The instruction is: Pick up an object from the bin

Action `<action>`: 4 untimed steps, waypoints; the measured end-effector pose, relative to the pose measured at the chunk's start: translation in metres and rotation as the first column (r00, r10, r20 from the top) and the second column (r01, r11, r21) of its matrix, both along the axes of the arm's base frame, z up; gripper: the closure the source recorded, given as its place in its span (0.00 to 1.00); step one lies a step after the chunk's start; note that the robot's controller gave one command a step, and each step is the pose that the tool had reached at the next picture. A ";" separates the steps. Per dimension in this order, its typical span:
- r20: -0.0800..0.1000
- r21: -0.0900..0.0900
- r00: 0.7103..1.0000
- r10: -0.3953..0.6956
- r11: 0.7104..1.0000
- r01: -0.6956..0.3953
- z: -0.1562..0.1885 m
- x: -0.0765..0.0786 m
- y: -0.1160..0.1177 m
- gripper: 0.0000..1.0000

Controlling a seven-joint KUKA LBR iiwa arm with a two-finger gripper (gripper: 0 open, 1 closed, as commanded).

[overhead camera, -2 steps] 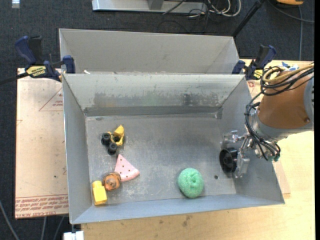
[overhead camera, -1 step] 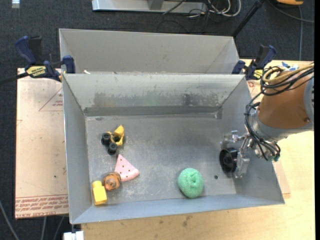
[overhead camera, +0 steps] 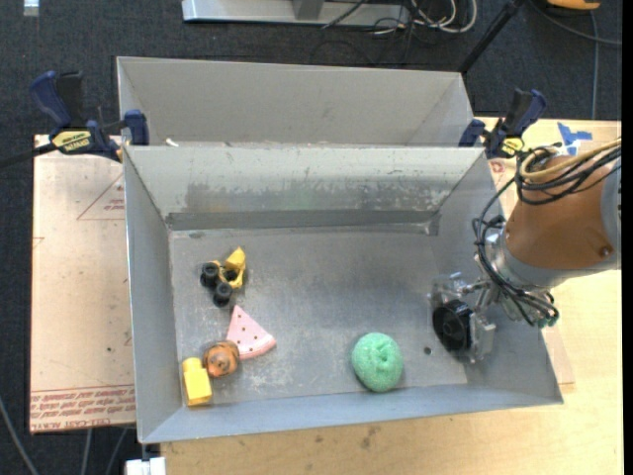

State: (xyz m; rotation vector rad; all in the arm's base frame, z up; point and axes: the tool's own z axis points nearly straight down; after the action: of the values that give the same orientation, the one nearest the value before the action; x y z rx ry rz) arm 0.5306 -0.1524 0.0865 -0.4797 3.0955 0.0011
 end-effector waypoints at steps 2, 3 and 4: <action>-0.007 -0.001 1.000 0.004 1.000 -0.004 0.067 -0.024 0.008 1.00; -0.007 -0.001 0.993 0.121 0.993 -0.121 0.070 -0.026 0.005 1.00; -0.006 -0.002 0.979 0.203 0.979 -0.203 0.073 0.008 0.008 1.00</action>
Offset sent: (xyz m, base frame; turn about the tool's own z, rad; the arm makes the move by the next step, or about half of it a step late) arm 0.0000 0.0000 0.0000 0.0000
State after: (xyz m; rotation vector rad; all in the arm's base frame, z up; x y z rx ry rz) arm 0.5388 -0.1447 0.1590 -0.7950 3.0366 0.0005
